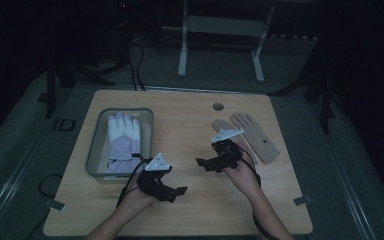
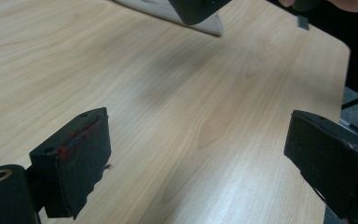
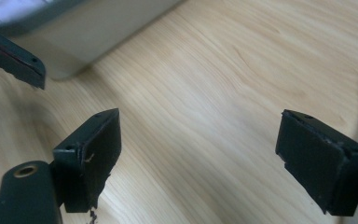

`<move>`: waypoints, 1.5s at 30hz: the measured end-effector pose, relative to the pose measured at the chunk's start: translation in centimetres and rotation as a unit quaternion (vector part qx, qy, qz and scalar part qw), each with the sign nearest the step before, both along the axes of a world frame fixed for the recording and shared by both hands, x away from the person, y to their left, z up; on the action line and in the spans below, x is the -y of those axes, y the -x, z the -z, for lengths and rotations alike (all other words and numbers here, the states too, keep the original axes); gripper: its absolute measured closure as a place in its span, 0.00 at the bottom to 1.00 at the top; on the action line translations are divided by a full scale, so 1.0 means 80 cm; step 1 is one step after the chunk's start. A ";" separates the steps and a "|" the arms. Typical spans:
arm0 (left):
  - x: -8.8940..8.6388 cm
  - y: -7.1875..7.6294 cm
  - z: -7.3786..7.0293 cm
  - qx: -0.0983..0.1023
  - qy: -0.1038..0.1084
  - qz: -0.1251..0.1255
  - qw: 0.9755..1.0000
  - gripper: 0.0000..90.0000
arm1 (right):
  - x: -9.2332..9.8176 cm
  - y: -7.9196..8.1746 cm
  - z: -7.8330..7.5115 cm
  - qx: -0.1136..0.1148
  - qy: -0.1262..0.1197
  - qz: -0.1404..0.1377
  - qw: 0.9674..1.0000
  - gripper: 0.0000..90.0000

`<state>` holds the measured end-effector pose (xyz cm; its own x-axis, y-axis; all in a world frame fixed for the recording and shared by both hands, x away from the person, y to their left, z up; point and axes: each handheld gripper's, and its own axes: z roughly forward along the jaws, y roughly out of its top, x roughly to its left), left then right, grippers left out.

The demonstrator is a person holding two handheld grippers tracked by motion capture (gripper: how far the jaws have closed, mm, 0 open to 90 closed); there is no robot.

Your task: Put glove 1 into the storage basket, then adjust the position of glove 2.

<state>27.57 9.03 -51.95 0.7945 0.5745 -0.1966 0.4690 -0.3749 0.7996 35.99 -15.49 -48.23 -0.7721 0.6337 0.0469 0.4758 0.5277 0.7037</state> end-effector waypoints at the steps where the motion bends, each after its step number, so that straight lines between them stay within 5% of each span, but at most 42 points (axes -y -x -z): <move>1: 0.003 0.001 0.004 0.005 0.003 -0.003 1.000 0.08 | 0.005 0.001 0.003 0.003 0.001 0.002 1.000 0.16; 5: 0.008 0.002 0.020 0.016 0.017 -0.005 1.000 0.08 | 0.027 0.004 0.012 0.004 -0.010 0.013 1.000 0.16; 10: 0.012 0.005 0.036 0.027 0.009 -0.005 1.000 0.08 | 0.046 0.011 0.026 -0.008 -0.025 0.008 1.000 0.16; 13: 0.016 0.007 0.049 0.037 -0.009 -0.008 0.999 0.08 | 0.063 0.019 0.037 0.007 -0.025 0.010 1.000 0.16; 15: 0.016 0.008 0.054 0.043 -0.002 -0.011 0.999 0.08 | 0.073 0.021 0.040 0.010 -0.025 0.016 1.000 0.16; 20: 0.013 0.012 0.058 0.079 0.003 -0.016 0.997 0.08 | 0.099 0.026 0.046 0.013 -0.031 0.023 0.999 0.16; 25: 0.011 0.011 0.062 0.078 0.009 -0.018 0.997 0.08 | 0.121 0.027 0.050 0.017 -0.023 0.027 0.999 0.16; 29: 0.011 0.011 0.066 0.066 0.008 -0.011 0.998 0.08 | 0.134 0.026 0.051 -0.007 -0.045 0.035 0.998 0.15; 45: 0.015 0.015 0.072 0.063 -0.015 -0.004 0.998 0.08 | 0.171 0.009 0.041 0.022 -0.032 0.095 0.995 0.16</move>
